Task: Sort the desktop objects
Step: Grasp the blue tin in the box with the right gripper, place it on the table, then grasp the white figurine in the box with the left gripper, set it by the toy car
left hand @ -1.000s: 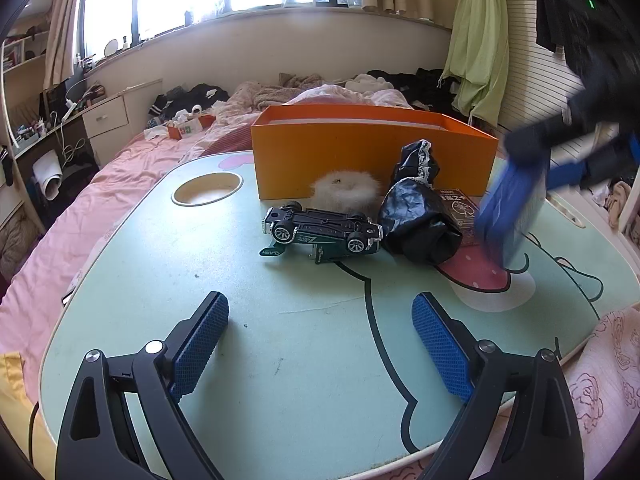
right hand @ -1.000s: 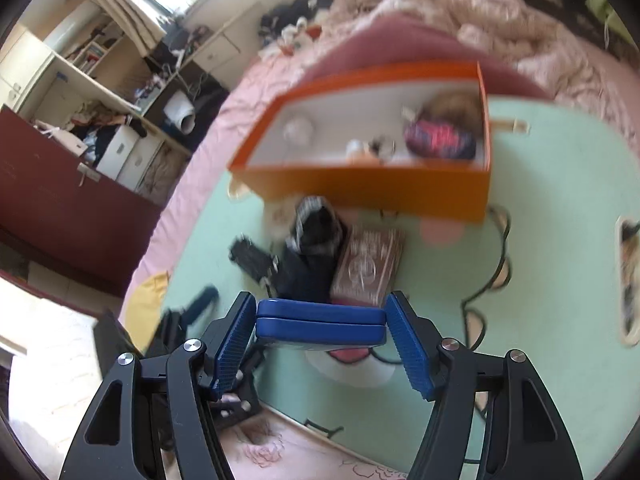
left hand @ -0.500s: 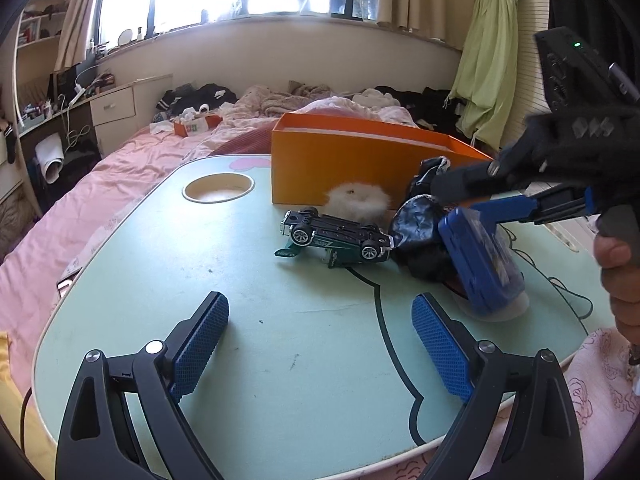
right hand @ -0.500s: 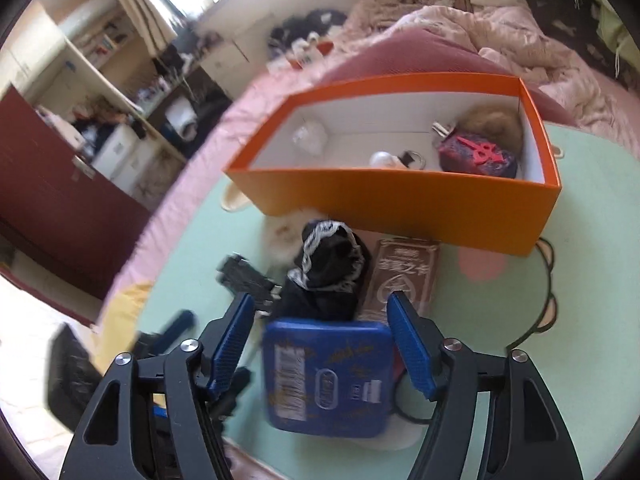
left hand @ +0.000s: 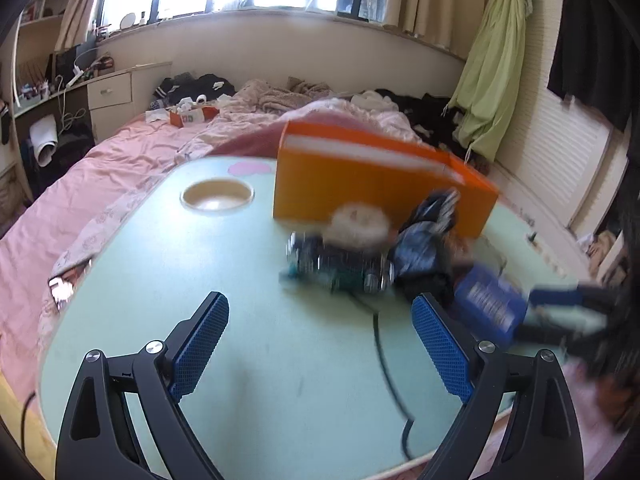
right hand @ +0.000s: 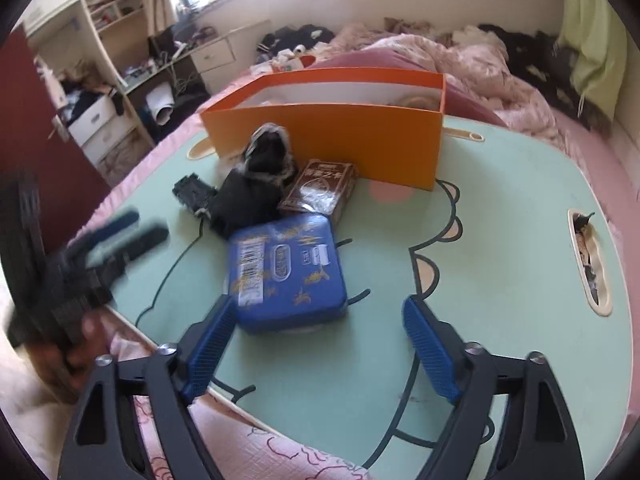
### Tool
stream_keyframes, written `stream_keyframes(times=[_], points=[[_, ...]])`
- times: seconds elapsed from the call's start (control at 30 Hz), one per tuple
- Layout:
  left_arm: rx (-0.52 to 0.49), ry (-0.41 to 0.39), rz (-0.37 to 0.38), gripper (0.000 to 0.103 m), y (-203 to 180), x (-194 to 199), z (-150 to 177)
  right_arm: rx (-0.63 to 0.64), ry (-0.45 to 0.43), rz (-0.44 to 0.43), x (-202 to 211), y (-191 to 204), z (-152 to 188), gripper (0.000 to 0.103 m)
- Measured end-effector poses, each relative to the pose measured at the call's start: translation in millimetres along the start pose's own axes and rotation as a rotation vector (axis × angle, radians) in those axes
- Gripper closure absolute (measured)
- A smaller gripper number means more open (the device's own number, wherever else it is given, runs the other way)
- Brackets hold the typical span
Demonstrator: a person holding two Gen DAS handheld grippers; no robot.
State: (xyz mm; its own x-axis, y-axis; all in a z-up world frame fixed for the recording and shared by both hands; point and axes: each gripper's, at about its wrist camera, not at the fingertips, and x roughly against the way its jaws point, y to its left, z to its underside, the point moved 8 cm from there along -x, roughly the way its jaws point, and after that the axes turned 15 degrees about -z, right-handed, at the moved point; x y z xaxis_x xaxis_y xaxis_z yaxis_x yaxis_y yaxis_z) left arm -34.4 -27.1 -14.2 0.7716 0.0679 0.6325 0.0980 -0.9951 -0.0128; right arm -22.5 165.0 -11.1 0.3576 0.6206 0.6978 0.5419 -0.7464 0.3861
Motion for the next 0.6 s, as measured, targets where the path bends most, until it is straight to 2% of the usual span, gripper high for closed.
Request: stream_keyframes(times=[0.17, 0.23, 0.3, 0.4, 0.47, 0.5, 0.57, 0.6], points=[[0.037, 0.035, 0.07, 0.01, -3.7, -0.8, -68.5, 0.03, 0.025, 0.003, -8.7, 2.8, 1.1, 0.013], [0.016, 0.089, 0.115, 0.01, -16.4, -9.3, -95.9, 0.058, 0.038, 0.023, -13.1, 5.7, 3.2, 0.013], [-0.049, 0.168, 0.144, 0.01, -38.7, -26.3, -116.5, 0.088, 0.04, 0.002, -13.7, 12.8, 3.8, 0.013], [-0.159, 0.293, 0.164, 0.013, -75.4, -58.8, -131.2, 0.088, 0.049, 0.017, -16.9, 10.8, 4.0, 0.012], [-0.207, 0.406, 0.153, 0.03, -94.7, -85.1, -129.7, 0.088, 0.046, 0.015, -16.7, 10.8, 4.4, 0.012], [-0.213, 0.453, 0.15, 0.031, -100.9, -95.7, -127.8, 0.087, 0.044, 0.013, -16.3, 10.3, 4.2, 0.012], [-0.222, 0.561, 0.158, 0.042, -114.0, -119.2, -117.4, 0.08, 0.038, 0.004, -15.7, 9.4, 3.9, 0.012], [-0.233, 0.585, 0.155, 0.045, -116.6, -124.0, -113.6, 0.078, 0.036, 0.002, -15.3, 9.9, 3.1, 0.012]])
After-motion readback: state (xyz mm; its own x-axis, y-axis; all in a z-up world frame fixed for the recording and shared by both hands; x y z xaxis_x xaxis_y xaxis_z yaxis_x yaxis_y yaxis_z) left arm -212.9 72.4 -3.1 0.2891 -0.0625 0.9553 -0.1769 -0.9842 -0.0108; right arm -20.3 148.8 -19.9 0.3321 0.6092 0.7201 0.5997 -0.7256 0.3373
